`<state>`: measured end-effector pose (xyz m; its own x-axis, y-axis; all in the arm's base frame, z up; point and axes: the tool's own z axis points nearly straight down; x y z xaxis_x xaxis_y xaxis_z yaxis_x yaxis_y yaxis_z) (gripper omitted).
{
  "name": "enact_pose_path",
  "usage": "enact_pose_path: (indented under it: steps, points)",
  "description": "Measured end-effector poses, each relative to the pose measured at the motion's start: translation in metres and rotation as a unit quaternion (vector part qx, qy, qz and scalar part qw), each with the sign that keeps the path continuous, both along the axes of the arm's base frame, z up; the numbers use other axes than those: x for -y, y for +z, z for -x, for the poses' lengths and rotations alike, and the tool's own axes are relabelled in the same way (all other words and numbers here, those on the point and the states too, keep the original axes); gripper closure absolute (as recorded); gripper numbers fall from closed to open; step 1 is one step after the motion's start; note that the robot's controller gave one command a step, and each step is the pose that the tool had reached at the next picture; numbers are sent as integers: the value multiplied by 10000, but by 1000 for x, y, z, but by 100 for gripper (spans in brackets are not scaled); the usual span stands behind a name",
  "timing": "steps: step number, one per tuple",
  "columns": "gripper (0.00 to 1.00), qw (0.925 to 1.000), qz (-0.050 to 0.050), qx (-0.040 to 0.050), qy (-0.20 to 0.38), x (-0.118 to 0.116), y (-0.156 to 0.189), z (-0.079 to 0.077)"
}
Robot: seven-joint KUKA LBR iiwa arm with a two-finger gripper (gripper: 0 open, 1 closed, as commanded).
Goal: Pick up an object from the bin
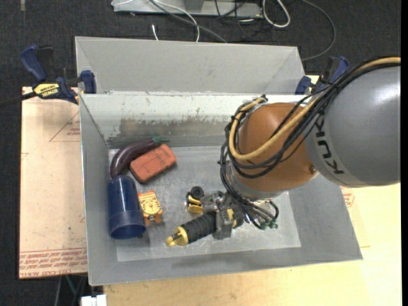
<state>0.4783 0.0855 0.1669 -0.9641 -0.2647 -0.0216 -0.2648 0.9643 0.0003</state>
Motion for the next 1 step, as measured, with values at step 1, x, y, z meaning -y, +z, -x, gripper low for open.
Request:
enact_pose_path:
  steps: [1]
  points:
    - [100, 9999, -27, -46, -89, -22, 71, -13]
